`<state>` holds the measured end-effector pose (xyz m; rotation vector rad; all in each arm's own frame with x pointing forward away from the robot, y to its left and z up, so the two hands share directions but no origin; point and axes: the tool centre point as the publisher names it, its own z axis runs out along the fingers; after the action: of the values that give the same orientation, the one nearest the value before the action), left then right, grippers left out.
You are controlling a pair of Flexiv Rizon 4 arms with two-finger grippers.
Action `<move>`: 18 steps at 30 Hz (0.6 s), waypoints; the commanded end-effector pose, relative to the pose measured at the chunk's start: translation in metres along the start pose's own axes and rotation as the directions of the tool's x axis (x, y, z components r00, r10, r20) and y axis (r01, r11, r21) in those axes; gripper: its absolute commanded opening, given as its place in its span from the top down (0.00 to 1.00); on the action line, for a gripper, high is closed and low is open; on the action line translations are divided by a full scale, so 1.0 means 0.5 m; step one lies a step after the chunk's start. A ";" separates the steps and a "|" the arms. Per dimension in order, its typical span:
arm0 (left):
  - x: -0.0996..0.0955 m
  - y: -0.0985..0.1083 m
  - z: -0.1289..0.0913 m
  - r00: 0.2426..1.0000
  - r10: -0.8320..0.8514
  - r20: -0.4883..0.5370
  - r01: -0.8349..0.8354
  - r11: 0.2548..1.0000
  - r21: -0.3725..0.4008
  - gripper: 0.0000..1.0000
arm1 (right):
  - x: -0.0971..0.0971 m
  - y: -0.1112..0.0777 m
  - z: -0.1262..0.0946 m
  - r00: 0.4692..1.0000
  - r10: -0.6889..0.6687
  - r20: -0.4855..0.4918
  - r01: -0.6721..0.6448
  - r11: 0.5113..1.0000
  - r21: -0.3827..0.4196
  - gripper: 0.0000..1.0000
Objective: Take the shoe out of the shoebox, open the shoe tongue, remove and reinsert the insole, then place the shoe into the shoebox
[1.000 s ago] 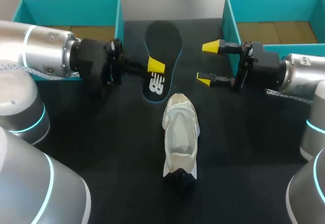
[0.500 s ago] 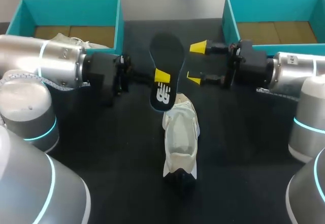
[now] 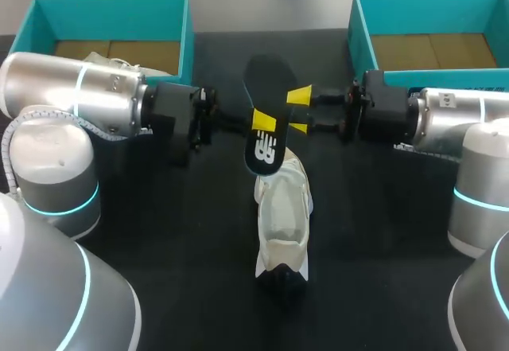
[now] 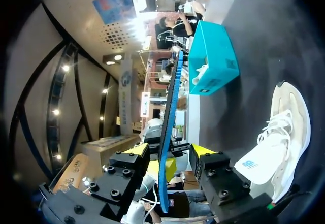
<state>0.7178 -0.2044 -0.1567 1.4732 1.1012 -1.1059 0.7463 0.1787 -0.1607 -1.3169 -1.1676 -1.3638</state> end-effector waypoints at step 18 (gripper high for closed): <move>0.023 -0.009 0.014 1.000 0.005 0.001 -0.005 1.000 -0.026 1.00 | -0.006 -0.005 0.019 0.994 0.035 0.106 -0.041 0.998 0.051 0.56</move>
<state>0.7174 -0.2088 -0.1677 1.4603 1.1083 -1.0907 0.7414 0.1835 -0.1645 -1.3640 -1.2203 -1.2679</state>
